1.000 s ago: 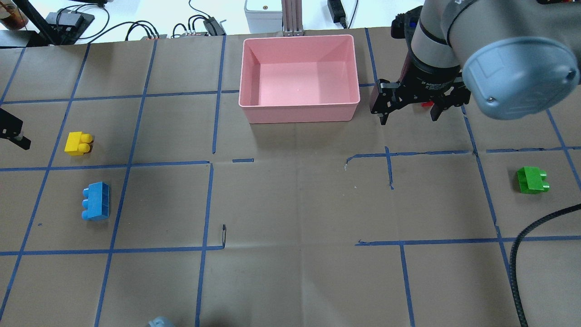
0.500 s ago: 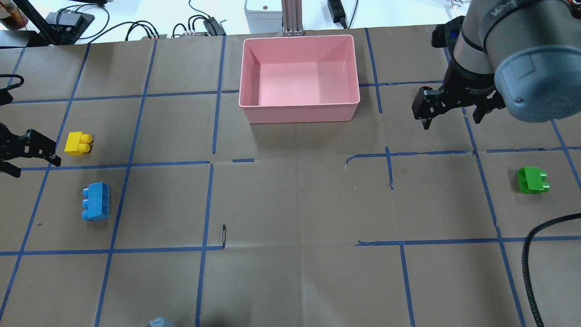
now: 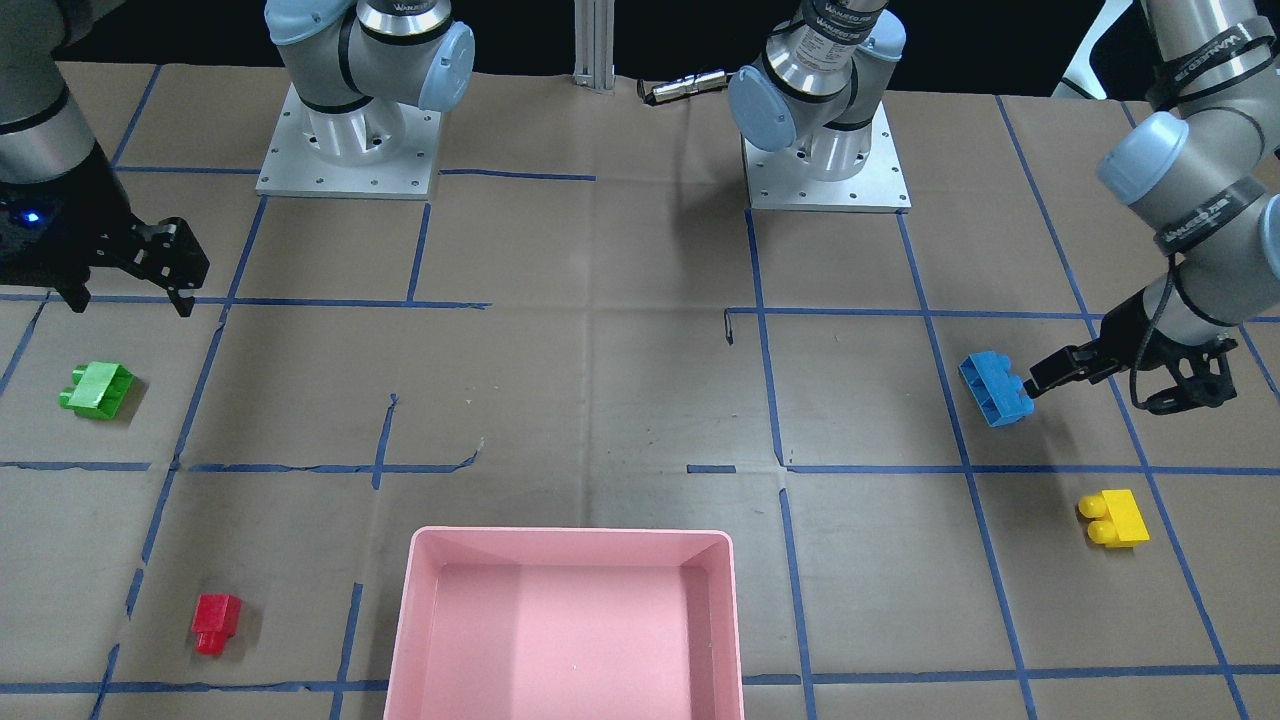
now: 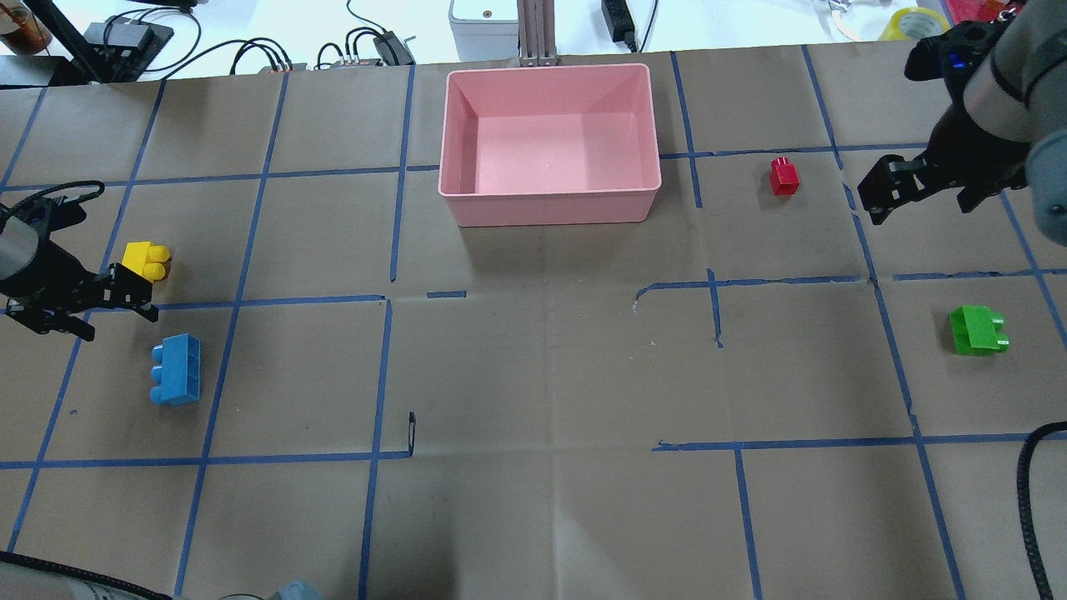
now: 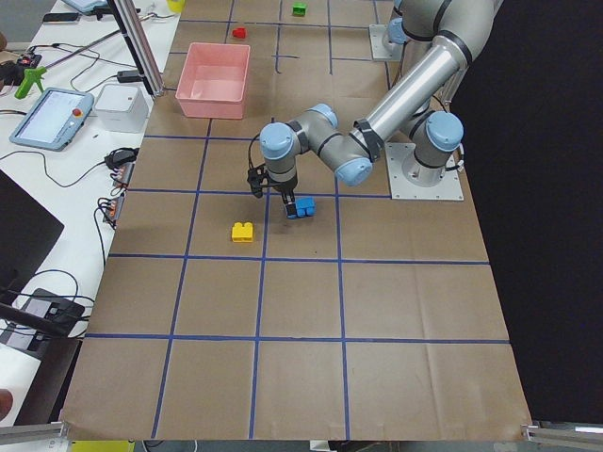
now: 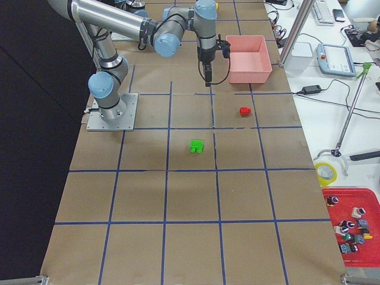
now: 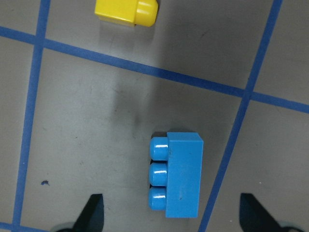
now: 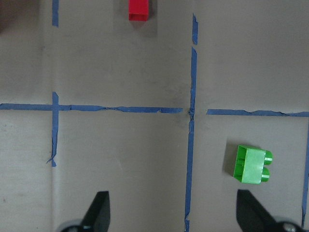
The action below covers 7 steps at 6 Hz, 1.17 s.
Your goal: Put all blocks into box
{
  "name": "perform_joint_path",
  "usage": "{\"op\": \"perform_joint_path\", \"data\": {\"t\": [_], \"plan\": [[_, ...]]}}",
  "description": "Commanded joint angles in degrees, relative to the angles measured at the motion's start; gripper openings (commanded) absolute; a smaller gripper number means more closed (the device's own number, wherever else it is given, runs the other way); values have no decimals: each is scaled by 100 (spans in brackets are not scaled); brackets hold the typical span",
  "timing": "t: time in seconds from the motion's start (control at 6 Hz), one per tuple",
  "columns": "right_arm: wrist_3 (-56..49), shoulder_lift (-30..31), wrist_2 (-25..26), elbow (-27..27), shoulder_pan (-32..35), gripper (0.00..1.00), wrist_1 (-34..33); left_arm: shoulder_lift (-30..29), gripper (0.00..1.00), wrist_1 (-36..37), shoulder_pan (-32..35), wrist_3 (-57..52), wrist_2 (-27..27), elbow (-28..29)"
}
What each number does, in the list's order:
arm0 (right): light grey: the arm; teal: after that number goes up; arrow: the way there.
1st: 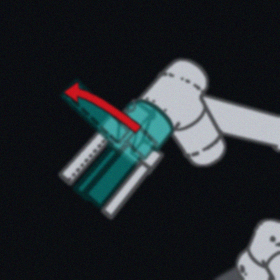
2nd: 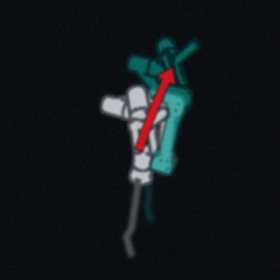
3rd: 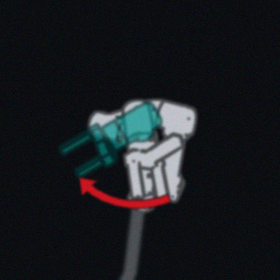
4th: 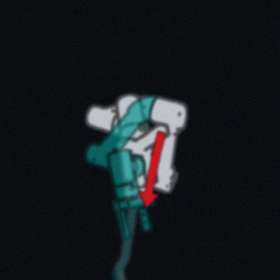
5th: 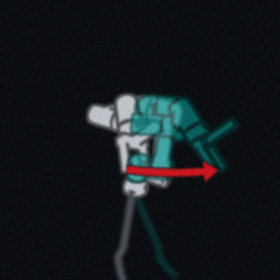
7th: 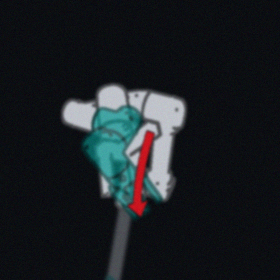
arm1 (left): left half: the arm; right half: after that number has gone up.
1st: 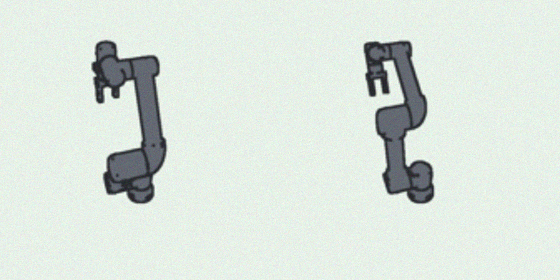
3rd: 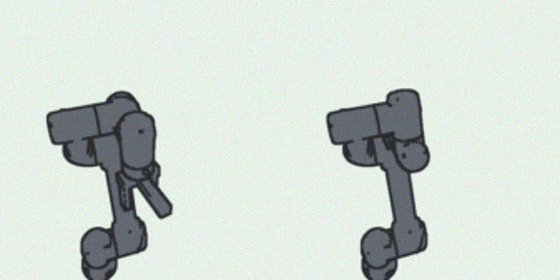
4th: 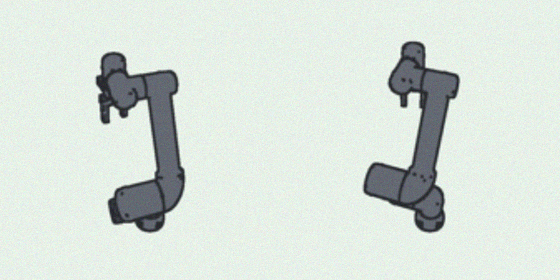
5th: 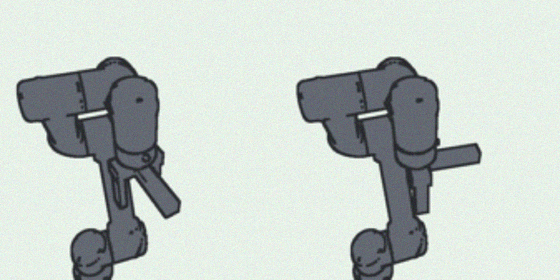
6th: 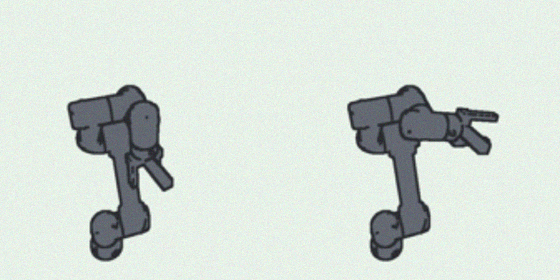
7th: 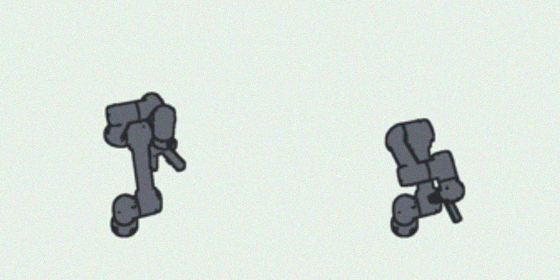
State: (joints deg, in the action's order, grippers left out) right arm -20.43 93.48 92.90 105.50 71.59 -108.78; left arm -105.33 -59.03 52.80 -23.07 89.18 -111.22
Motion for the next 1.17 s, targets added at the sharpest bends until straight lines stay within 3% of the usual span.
{"op": "perform_joint_path", "data": {"t": [0.0,0.5,1.0], "plan": [[-722,-13,-586,521,-1071,99,-569,-452,98,1396,90,74,11,-583],[-830,-504,-571,1435,-1936,99,-2231,-322,98,1412,99,83,3,-778],[-1233,-1208,-571,1570,-2473,99,-2656,-217,99,1280,91,75,90,-858]]}}
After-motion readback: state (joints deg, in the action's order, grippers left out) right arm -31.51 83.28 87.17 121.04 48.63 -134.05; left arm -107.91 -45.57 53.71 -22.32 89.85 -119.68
